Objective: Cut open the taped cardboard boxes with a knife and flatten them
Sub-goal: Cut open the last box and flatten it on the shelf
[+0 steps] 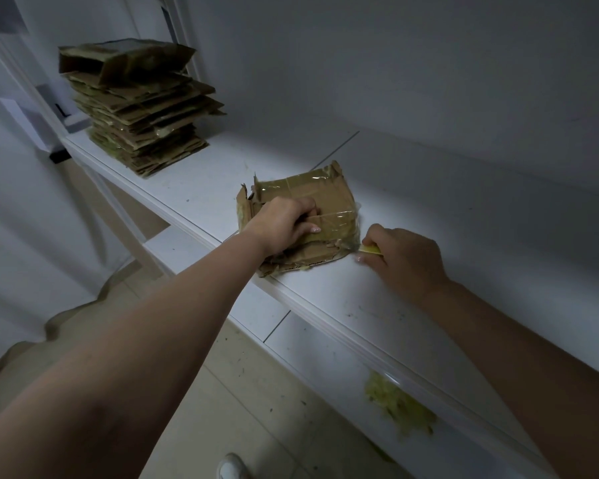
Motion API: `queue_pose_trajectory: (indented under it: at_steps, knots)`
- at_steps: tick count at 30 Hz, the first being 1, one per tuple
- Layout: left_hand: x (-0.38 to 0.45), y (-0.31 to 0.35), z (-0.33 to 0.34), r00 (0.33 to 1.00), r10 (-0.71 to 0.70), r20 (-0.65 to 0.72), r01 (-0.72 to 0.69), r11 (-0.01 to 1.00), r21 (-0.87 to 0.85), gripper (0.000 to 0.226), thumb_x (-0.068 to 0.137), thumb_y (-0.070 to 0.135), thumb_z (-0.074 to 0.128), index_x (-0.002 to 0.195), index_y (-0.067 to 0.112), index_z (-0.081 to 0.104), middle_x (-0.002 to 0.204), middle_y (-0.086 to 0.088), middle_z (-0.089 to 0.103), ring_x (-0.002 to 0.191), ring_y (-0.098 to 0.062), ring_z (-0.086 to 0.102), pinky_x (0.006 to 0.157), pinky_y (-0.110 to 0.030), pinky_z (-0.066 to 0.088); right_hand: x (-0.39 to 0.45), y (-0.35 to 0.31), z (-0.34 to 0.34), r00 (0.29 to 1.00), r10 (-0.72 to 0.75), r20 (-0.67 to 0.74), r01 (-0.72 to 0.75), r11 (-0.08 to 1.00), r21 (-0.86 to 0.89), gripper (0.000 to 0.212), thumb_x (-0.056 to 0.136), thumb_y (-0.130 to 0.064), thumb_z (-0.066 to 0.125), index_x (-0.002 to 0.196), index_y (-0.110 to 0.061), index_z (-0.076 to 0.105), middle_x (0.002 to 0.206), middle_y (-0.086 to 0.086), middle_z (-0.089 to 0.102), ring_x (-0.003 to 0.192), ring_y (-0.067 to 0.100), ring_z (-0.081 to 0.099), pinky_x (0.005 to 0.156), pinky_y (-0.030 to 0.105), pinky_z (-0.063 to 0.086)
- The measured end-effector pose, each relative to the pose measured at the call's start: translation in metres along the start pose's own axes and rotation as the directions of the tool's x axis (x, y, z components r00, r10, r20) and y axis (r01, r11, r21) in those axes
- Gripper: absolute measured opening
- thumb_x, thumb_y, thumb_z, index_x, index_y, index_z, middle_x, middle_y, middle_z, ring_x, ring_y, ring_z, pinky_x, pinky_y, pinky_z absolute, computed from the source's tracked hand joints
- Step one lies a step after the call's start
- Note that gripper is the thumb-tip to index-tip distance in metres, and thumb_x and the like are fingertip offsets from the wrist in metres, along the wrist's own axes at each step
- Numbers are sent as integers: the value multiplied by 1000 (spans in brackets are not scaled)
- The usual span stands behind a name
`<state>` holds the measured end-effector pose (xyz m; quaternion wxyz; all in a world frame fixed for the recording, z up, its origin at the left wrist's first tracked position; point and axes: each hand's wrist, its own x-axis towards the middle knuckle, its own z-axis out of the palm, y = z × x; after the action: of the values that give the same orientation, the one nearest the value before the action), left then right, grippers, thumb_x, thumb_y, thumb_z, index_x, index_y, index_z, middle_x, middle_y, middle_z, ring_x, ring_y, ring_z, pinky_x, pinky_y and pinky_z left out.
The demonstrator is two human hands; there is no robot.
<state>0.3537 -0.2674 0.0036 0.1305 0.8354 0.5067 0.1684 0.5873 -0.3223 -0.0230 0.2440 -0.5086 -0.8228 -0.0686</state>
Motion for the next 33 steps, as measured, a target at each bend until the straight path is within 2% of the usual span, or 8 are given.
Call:
queue_pose_trajectory:
  at_steps: [7, 10, 12, 19, 21, 25, 28, 33]
  knots:
    - [0, -2, 0, 1000, 15, 13, -15, 999, -39, 18, 89, 28, 66, 82, 24, 51, 105, -9, 70, 98, -27, 64, 81, -43, 52, 15, 4, 5, 998, -55, -23, 53, 996, -67, 33, 79, -42, 72, 76, -13, 56, 56, 4, 58, 50, 27, 55, 48, 21, 22]
    - [1, -4, 1, 1000, 24, 7, -24, 999, -36, 19, 89, 29, 66, 82, 23, 50, 95, -7, 69, 90, -26, 64, 73, -36, 50, 21, 3, 4, 994, -105, -32, 99, 984, -150, 30, 75, -40, 68, 74, -13, 55, 52, 2, 57, 43, 28, 54, 47, 17, 12]
    - [0, -5, 1, 1000, 30, -7, -31, 999, -32, 19, 90, 28, 66, 82, 21, 50, 83, -4, 64, 79, -24, 60, 65, -29, 39, 24, 3, 5, 992, -124, -20, 118, 975, -186, 28, 73, -40, 64, 74, -13, 56, 51, 1, 58, 41, 27, 54, 49, 16, 10]
    - [-1, -4, 3, 996, 79, -28, -81, 995, -53, 19, 90, 25, 66, 86, 8, 58, 78, -5, 63, 73, -22, 56, 62, -26, 31, 31, 21, 1, 989, -149, 10, 148, 970, -193, 25, 77, -34, 68, 70, -15, 54, 46, 0, 55, 35, 26, 48, 53, 13, 9]
    - [0, -4, 3, 997, 69, -27, -70, 996, -50, 19, 90, 25, 65, 87, 7, 58, 78, -5, 63, 72, -22, 56, 61, -26, 31, 30, 25, 0, 993, -116, 37, 121, 976, -183, 29, 81, -33, 72, 71, -17, 51, 49, 1, 56, 40, 26, 51, 51, 16, 10]
    - [1, -9, 4, 998, 49, -30, -51, 997, -55, 19, 89, 26, 66, 86, 9, 58, 82, -7, 66, 76, -24, 58, 65, -30, 40, 19, 37, -16, 989, 47, 140, -24, 987, -162, 35, 88, -53, 55, 80, -19, 48, 61, -5, 58, 58, 26, 60, 51, 22, 27]
    - [5, -10, 6, 999, 43, -17, -44, 997, -61, 18, 89, 26, 68, 84, 13, 56, 85, -9, 67, 82, -27, 61, 70, -35, 47, 7, 39, -20, 992, 108, 72, -105, 993, -49, 44, 76, -57, 68, 94, -17, 60, 68, -3, 63, 61, 28, 64, 56, 23, 34]
    - [8, -9, 6, 999, 33, -12, -34, 996, -86, 21, 87, 25, 69, 79, 23, 50, 82, -7, 66, 78, -26, 59, 68, -34, 44, 8, -1, -2, 976, -195, -100, 201, 979, 46, 27, 81, -39, 53, 91, -22, 71, 82, -4, 70, 59, 24, 64, 46, 23, 41]
